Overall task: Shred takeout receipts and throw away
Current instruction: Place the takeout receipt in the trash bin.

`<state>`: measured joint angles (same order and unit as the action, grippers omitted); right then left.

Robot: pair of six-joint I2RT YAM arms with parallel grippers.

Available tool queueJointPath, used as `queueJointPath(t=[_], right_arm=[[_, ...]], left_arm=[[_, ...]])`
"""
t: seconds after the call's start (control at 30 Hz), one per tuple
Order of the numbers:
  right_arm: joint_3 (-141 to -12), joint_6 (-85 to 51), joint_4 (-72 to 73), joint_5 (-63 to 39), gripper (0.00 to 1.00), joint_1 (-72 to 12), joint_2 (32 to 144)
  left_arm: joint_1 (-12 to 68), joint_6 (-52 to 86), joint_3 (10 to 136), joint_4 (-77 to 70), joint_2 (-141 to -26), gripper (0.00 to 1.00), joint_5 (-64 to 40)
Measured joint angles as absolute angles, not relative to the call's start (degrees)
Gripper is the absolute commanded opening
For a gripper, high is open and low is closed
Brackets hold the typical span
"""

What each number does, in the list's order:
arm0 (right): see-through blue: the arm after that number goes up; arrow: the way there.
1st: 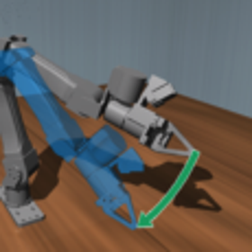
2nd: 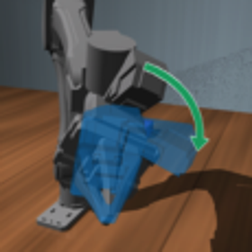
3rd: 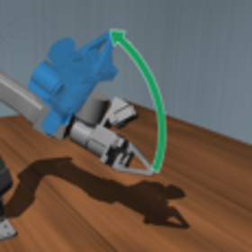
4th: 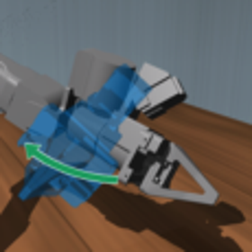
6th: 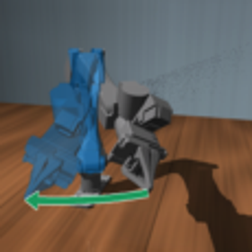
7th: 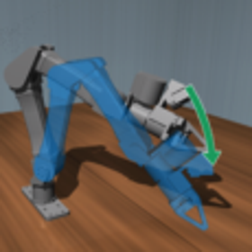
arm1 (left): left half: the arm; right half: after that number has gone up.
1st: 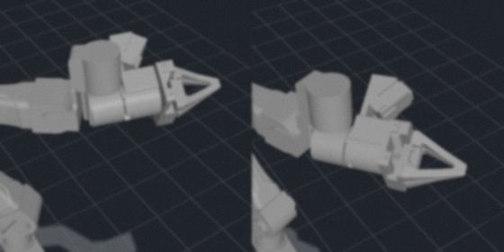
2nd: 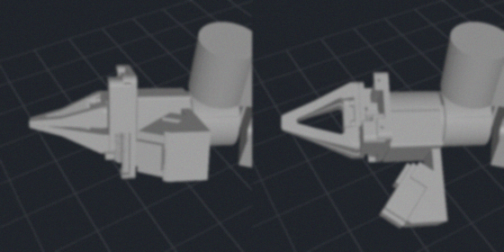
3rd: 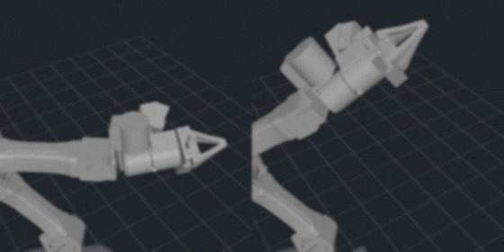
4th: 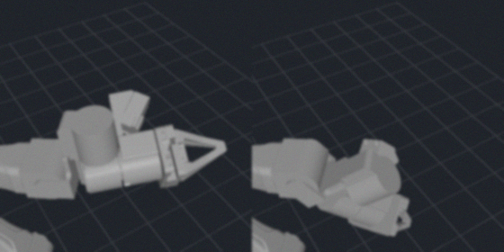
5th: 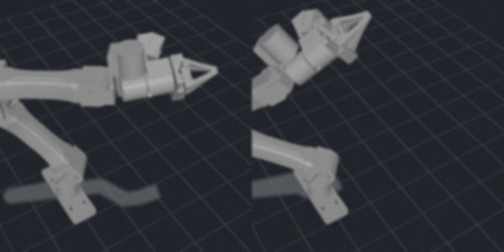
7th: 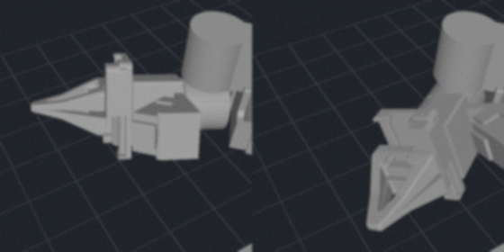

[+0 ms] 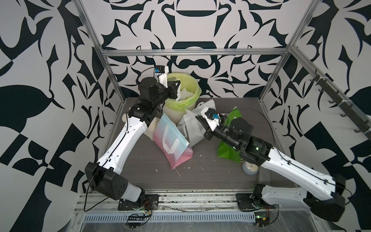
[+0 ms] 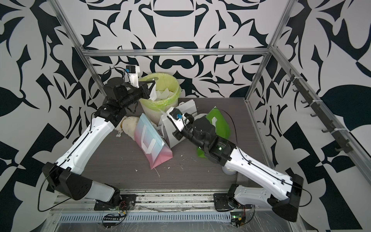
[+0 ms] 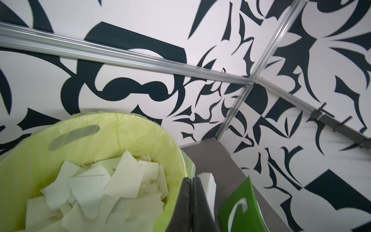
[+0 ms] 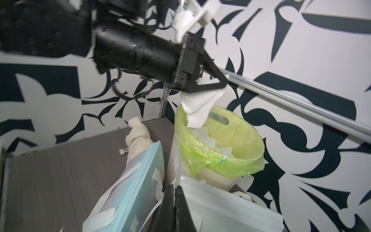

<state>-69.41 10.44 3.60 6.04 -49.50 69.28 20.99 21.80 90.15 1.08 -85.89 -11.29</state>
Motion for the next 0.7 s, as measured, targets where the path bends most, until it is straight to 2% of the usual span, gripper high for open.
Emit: queueJointPath(t=[0.1, 0.23, 0.37, 0.43, 0.5, 0.57, 0.63, 0.7], right_arm=[[-75.2, 5.1, 7.6, 3.6, 0.00, -41.7, 77.3], [-82.1, -1.3, 12.5, 0.9, 0.00, -35.5, 87.9], [-87.9, -5.9, 15.7, -1.1, 0.00, -34.1, 97.1], [-90.8, -7.8, 16.3, -1.8, 0.00, -33.7, 101.4], [-92.8, -9.2, 16.6, -2.4, 0.00, -33.5, 104.4], [-94.5, -10.2, 16.5, -2.8, 0.01, -33.3, 106.7], [-96.4, -10.9, 16.1, -3.2, 0.14, -33.1, 108.8], [-98.0, -11.7, 15.3, -3.4, 0.27, -33.1, 110.1]], left_arm=[[18.2, 24.4, 90.4, -2.7, -89.4, 0.00, -11.7], [15.9, 26.3, 93.6, -5.2, -95.3, 0.00, -11.8], [15.0, 27.4, 96.9, -6.5, -99.9, 0.00, -12.0], [14.7, 27.6, 97.7, -7.0, -101.3, 0.06, -11.7], [14.4, 27.7, 98.1, -7.5, -102.3, 0.07, -11.5], [14.1, 27.7, 98.2, -7.6, -102.9, 0.18, -11.4], [13.9, 28.0, 98.3, -7.7, -103.4, 0.40, -11.1], [13.8, 27.6, 98.4, -7.6, -103.7, 0.54, -10.5]])
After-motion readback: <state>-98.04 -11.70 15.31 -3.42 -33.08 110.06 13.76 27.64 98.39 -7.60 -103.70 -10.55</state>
